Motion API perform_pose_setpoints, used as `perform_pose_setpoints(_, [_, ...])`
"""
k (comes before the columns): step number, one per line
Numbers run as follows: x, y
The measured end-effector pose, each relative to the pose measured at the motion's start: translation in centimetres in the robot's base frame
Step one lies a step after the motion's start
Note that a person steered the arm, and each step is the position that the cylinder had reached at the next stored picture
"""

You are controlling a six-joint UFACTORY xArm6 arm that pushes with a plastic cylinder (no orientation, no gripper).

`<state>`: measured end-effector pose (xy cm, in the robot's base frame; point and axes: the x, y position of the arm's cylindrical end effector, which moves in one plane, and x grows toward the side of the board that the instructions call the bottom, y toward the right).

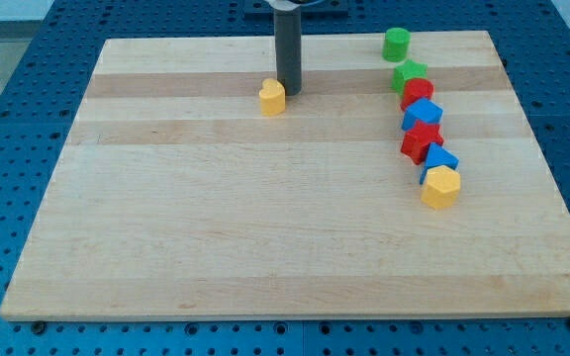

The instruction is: Nudge green star right a bit

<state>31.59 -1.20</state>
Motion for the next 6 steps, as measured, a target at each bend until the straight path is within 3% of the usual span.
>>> perform_pose_setpoints(1, [0.5,0.0])
perform_pose_setpoints(3, [-4.6,1.8])
perform_pose_setpoints(6, [-5.2,12.6])
